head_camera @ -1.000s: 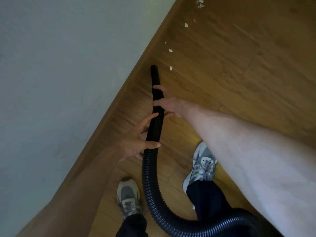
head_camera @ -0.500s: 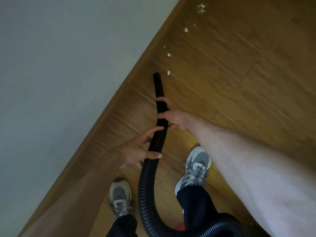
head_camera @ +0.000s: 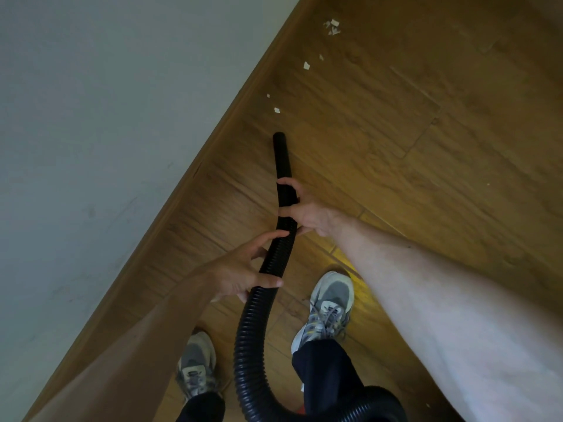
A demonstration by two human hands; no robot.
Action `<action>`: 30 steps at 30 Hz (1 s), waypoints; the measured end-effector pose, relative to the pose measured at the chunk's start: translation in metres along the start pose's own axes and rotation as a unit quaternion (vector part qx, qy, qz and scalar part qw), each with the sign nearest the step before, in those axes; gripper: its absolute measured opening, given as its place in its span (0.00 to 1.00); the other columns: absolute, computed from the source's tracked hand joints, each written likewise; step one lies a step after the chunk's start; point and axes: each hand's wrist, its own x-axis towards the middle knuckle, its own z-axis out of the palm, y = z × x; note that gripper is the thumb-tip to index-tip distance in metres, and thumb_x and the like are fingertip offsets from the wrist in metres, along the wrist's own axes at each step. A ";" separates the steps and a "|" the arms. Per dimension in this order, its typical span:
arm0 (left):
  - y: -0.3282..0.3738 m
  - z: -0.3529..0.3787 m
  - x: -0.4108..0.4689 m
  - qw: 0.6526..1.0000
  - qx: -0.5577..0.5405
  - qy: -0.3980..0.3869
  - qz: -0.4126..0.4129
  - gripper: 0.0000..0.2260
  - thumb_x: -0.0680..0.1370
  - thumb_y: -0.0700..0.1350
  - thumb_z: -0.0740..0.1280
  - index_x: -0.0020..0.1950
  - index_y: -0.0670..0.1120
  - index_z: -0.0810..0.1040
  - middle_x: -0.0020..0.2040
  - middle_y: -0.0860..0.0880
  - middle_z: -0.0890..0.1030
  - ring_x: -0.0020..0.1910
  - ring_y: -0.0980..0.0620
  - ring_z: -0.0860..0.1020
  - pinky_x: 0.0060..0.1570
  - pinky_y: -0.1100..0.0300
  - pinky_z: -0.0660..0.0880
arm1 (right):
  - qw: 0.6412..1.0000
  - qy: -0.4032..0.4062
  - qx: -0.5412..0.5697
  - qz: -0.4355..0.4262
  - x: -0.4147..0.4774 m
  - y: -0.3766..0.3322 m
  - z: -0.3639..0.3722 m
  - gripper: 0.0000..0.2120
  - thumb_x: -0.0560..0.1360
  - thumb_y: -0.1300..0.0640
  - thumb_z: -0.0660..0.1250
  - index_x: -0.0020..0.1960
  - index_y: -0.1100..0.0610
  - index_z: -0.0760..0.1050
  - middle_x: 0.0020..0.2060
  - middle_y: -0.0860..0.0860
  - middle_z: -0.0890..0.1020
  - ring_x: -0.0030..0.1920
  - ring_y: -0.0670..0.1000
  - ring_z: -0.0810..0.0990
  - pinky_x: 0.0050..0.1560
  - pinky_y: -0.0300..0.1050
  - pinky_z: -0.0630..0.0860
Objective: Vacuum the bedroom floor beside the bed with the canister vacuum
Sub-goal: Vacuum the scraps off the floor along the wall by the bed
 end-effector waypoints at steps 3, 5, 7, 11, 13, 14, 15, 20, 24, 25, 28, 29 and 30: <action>0.014 0.003 0.003 1.000 0.006 0.008 0.002 0.37 0.74 0.37 0.74 0.71 0.68 0.64 0.66 0.49 0.70 0.55 0.45 0.81 0.36 0.50 0.82 | 1.000 0.006 0.002 -0.007 0.001 -0.008 -0.010 0.32 0.78 0.66 0.67 0.74 0.40 0.64 0.59 0.52 0.72 0.46 0.47 0.76 0.37 0.45 0.82; 0.022 0.003 0.005 1.000 0.019 0.016 0.006 0.37 0.74 0.38 0.74 0.71 0.69 0.64 0.65 0.51 0.70 0.54 0.46 0.81 0.37 0.49 0.82 | 1.000 0.010 0.001 -0.009 0.003 -0.014 -0.016 0.32 0.78 0.66 0.66 0.74 0.40 0.64 0.58 0.51 0.72 0.46 0.47 0.77 0.38 0.46 0.82; 0.029 0.002 0.005 0.999 0.019 0.029 0.015 0.37 0.74 0.38 0.74 0.70 0.70 0.64 0.65 0.52 0.70 0.55 0.46 0.81 0.39 0.48 0.83 | 1.000 0.013 0.004 -0.010 0.005 -0.022 -0.020 0.32 0.78 0.66 0.66 0.74 0.40 0.63 0.58 0.51 0.72 0.46 0.47 0.77 0.38 0.45 0.82; 0.039 0.000 0.004 0.997 0.002 0.057 0.044 0.36 0.74 0.38 0.74 0.69 0.71 0.64 0.65 0.51 0.70 0.55 0.47 0.80 0.37 0.51 0.82 | 1.000 0.008 -0.006 -0.017 0.011 -0.045 -0.027 0.33 0.78 0.65 0.67 0.75 0.40 0.62 0.59 0.50 0.72 0.46 0.46 0.76 0.40 0.45 0.83; 0.043 0.000 0.003 0.995 -0.018 0.076 0.058 0.36 0.74 0.38 0.74 0.68 0.72 0.65 0.65 0.51 0.70 0.56 0.46 0.79 0.38 0.50 0.82 | 1.000 0.005 -0.013 -0.020 0.013 -0.056 -0.028 0.33 0.78 0.65 0.67 0.75 0.39 0.62 0.60 0.51 0.72 0.46 0.46 0.76 0.39 0.44 0.82; 0.044 0.001 0.003 0.994 -0.029 0.085 0.064 0.36 0.74 0.38 0.74 0.68 0.72 0.65 0.65 0.51 0.70 0.56 0.46 0.79 0.38 0.50 0.82 | 1.000 0.003 -0.016 -0.020 0.014 -0.061 -0.028 0.33 0.78 0.65 0.67 0.75 0.39 0.62 0.61 0.51 0.72 0.46 0.46 0.76 0.38 0.44 0.82; 0.045 0.001 0.003 0.993 -0.039 0.092 0.069 0.36 0.74 0.37 0.74 0.68 0.71 0.65 0.64 0.52 0.70 0.56 0.47 0.79 0.38 0.49 0.82 | 1.000 0.000 -0.021 -0.020 0.015 -0.066 -0.028 0.33 0.78 0.65 0.66 0.75 0.39 0.61 0.61 0.51 0.72 0.46 0.46 0.75 0.38 0.44 0.82; 0.048 0.004 0.001 0.987 -0.089 0.105 0.084 0.37 0.73 0.36 0.74 0.70 0.69 0.65 0.62 0.52 0.72 0.55 0.49 0.78 0.38 0.50 0.83 | 0.999 -0.010 -0.046 -0.016 0.017 -0.079 -0.023 0.33 0.78 0.65 0.66 0.76 0.40 0.62 0.61 0.51 0.72 0.47 0.48 0.76 0.44 0.48 0.82; 0.049 -0.002 0.002 0.987 -0.091 0.108 0.083 0.36 0.74 0.37 0.74 0.70 0.69 0.64 0.63 0.51 0.71 0.57 0.52 0.76 0.37 0.52 0.83 | 0.999 -0.009 -0.044 -0.010 0.023 -0.084 -0.020 0.33 0.78 0.65 0.67 0.75 0.39 0.62 0.61 0.51 0.72 0.46 0.47 0.76 0.46 0.49 0.82; 0.050 -0.004 0.002 0.986 -0.094 0.106 0.083 0.36 0.74 0.37 0.74 0.70 0.69 0.64 0.63 0.51 0.71 0.57 0.52 0.76 0.36 0.53 0.82 | 0.999 -0.006 -0.040 -0.010 0.025 -0.086 -0.020 0.33 0.78 0.65 0.67 0.75 0.39 0.62 0.60 0.50 0.72 0.46 0.47 0.76 0.47 0.49 0.82; 0.054 -0.013 0.002 0.987 -0.097 0.100 0.084 0.36 0.75 0.37 0.73 0.70 0.69 0.64 0.62 0.52 0.71 0.57 0.51 0.76 0.34 0.56 0.81 | 0.999 -0.008 -0.032 -0.012 0.029 -0.093 -0.017 0.34 0.78 0.65 0.67 0.75 0.39 0.62 0.59 0.50 0.72 0.47 0.48 0.76 0.45 0.48 0.82; 0.055 -0.015 0.002 0.987 -0.096 0.098 0.082 0.36 0.75 0.37 0.73 0.70 0.69 0.64 0.62 0.53 0.71 0.57 0.52 0.75 0.33 0.57 0.81 | 0.999 -0.008 -0.030 -0.011 0.030 -0.096 -0.016 0.34 0.78 0.65 0.67 0.75 0.39 0.62 0.58 0.50 0.72 0.47 0.48 0.77 0.44 0.47 0.82; 0.056 -0.018 0.002 0.988 -0.093 0.096 0.081 0.35 0.75 0.37 0.73 0.70 0.69 0.64 0.62 0.53 0.70 0.57 0.52 0.75 0.33 0.58 0.81 | 1.000 -0.006 -0.027 -0.009 0.030 -0.098 -0.015 0.34 0.77 0.66 0.67 0.75 0.39 0.62 0.58 0.50 0.71 0.47 0.48 0.77 0.43 0.47 0.82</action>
